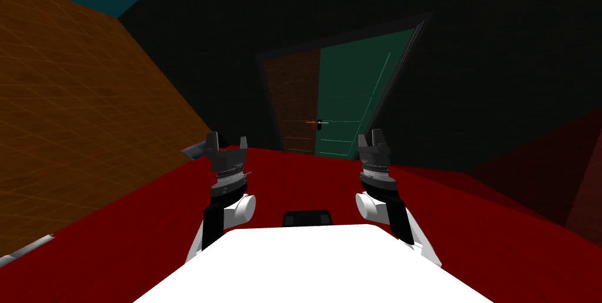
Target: Pull the door open
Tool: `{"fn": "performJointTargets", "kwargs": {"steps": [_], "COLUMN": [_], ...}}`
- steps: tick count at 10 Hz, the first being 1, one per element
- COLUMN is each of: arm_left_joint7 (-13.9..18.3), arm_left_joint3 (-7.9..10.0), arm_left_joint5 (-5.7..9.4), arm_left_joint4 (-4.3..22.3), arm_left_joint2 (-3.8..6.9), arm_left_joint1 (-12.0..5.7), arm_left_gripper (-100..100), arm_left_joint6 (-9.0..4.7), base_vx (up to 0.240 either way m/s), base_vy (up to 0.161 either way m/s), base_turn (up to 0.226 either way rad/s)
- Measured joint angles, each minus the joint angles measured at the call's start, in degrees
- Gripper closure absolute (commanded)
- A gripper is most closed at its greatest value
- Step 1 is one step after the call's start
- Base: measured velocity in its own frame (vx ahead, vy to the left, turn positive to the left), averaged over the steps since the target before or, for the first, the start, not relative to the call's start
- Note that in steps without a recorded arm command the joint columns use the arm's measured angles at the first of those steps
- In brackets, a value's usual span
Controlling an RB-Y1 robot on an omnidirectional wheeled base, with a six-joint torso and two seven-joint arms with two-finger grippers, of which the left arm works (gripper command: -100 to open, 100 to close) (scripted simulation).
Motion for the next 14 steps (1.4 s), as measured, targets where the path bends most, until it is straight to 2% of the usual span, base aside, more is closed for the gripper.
{"fn": "performJointTargets", "kwargs": {"steps": [6, 10, 14], "arm_left_joint7": [0.27, 0.19, 0.41], "arm_left_joint3": [0.70, 0.57, 1.16], "arm_left_joint5": [0.58, 0.71, 1.14], "arm_left_joint4": [6.07, 10.77, 16.10], "arm_left_joint2": [2.36, 3.30, 4.60], "arm_left_joint1": [-3.14, -4.64, -7.39], "arm_left_gripper": [-100, -100, -100], "arm_left_joint6": [1.32, 1.00, 1.70], "base_vx": [0.131, 0.093, 0.105], "base_vy": [-0.044, -0.044, -0.041], "base_turn": [-0.052, -0.053, -0.064]}}
